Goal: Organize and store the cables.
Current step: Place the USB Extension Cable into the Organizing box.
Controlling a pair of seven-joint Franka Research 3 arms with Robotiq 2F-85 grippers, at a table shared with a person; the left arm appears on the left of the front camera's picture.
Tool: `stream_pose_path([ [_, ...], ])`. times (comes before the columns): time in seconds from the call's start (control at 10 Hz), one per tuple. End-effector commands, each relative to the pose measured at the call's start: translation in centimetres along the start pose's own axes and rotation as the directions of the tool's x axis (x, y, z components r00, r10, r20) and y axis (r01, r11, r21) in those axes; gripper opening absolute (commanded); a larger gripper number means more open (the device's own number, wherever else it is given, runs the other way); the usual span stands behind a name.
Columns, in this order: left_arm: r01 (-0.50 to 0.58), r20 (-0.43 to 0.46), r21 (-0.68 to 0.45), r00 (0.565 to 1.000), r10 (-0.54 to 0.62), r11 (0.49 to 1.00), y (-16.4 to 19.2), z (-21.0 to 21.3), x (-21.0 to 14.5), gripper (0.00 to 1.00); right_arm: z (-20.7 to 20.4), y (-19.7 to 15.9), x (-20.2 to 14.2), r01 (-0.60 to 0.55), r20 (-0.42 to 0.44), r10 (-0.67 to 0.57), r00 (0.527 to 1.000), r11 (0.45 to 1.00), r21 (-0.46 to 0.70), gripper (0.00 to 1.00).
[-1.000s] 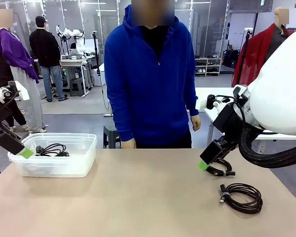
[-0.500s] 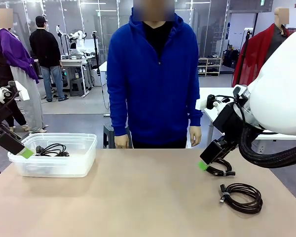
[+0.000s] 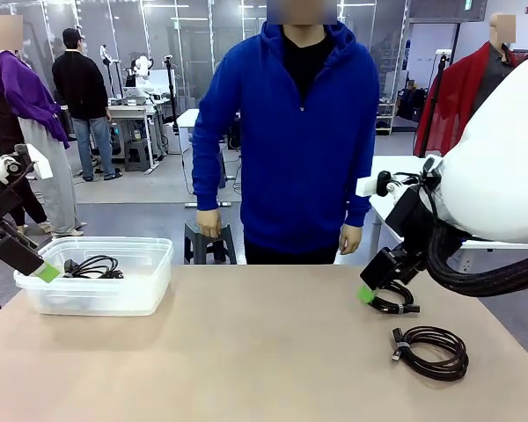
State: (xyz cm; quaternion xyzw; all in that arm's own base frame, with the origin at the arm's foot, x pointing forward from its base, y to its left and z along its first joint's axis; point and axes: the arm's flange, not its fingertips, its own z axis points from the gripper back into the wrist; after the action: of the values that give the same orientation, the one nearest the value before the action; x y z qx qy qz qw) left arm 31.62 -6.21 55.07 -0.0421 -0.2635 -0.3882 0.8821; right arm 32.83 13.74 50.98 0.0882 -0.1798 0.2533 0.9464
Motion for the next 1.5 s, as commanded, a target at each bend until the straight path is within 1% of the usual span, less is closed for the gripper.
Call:
stream_pose_path([
  [0.0,0.006,0.0,0.005,1.0,-0.006,1.0,-0.2,0.1,0.1,1.0,-2.1,-1.0,0.4,0.164,-0.023,-0.169,0.985,0.977,-0.135,1.0],
  [0.2,0.006,0.0,0.005,1.0,-0.006,1.0,-0.2,0.1,0.1,1.0,-3.6,-2.8,0.8,0.236,-0.061,-0.249,0.967,0.957,-0.169,1.0],
  [0.3,0.006,0.0,0.005,1.0,-0.006,1.0,-0.2,0.1,0.1,1.0,-4.6,-4.0,1.3,0.284,-0.061,-0.299,0.952,0.941,-0.184,1.0],
  [0.4,0.006,0.0,0.005,1.0,-0.006,1.0,-0.2,0.1,0.1,1.0,-5.7,-4.9,1.6,0.347,-0.028,-0.364,0.931,0.906,-0.244,1.0],
  [0.5,0.006,0.0,0.005,1.0,-0.006,1.0,-0.2,0.1,0.1,1.0,-6.4,-5.5,1.8,0.375,-0.042,-0.394,0.918,0.897,-0.232,1.0],
  [0.6,0.006,0.0,0.005,1.0,-0.006,1.0,-0.2,0.1,0.1,1.0,-6.9,-6.1,1.8,0.426,-0.036,-0.442,0.896,0.88,-0.208,1.0],
  [0.7,0.006,0.0,0.005,1.0,-0.006,1.0,-0.2,0.1,0.1,1.0,-7.9,-6.8,2.0,0.443,-0.025,-0.46,0.888,0.868,-0.224,1.0],
  [0.9,0.006,0.0,0.005,1.0,-0.006,1.0,-0.2,0.1,0.1,1.0,-10.1,-7.8,2.4,0.471,-0.064,-0.497,0.865,0.851,-0.233,1.0],
  [1.1,0.006,0.0,0.005,1.0,-0.006,1.0,-0.2,0.1,0.1,1.0,-12.4,-9.1,2.4,0.499,-0.063,-0.53,0.846,0.828,-0.256,1.0],
  [1.4,0.006,0.0,0.005,1.0,-0.006,1.0,-0.2,0.1,0.1,1.0,-15.6,-10.8,1.7,0.543,-0.101,-0.581,0.808,0.8,-0.255,1.0],
])
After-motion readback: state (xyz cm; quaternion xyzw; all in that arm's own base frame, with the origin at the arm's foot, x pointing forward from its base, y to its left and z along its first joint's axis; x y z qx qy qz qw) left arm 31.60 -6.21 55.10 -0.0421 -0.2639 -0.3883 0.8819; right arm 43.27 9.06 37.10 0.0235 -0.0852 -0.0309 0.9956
